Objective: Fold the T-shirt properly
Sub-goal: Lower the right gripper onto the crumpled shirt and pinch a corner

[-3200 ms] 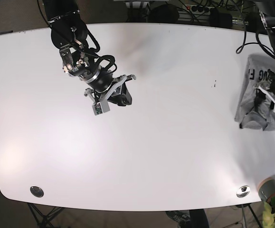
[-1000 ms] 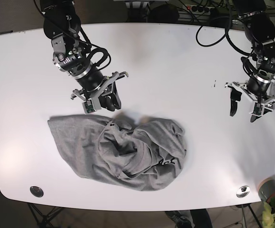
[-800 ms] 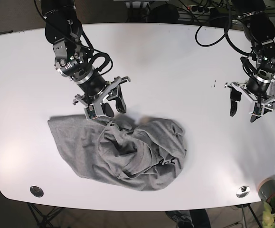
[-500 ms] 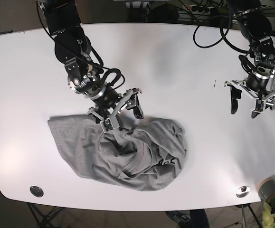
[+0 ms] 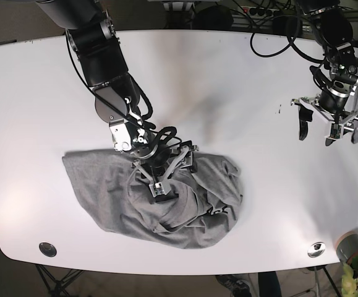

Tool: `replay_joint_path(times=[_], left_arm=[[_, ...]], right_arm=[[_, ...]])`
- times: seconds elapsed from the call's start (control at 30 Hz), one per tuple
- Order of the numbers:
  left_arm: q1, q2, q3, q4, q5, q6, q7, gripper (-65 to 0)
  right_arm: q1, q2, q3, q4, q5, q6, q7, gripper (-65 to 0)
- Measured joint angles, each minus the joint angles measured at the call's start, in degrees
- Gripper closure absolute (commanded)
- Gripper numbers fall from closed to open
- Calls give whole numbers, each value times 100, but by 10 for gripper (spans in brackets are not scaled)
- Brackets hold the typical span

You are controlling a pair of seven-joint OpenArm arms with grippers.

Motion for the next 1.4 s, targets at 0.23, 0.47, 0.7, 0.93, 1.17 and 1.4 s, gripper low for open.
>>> replay_joint_path(times=[0.23, 0.47, 0.7, 0.93, 1.17, 1.4], left_arm=[[0, 17, 9, -4, 0, -17, -7, -403], [33, 118, 105, -11, 2, -20, -2, -403], [48, 116, 225, -114, 0, -20, -17, -403], [46, 109, 219, -114, 0, -17, -20, -403], [46, 98, 214, -114, 2, -17, -20, -403], [48, 105, 214, -118, 0, -20, -20, -403]], right_arm=[[208, 44, 260, -584, 2, -190, 240, -438], [201, 9, 402, -767, 7, 103, 243, -438], [197, -297, 398, -780, 9, 201, 356, -438], [289, -369, 413, -1384, 22, 201, 629, -430], [411, -483, 376, -1637, 9, 192, 905, -263], [435, -579, 374, -1670, 0, 192, 1010, -27]])
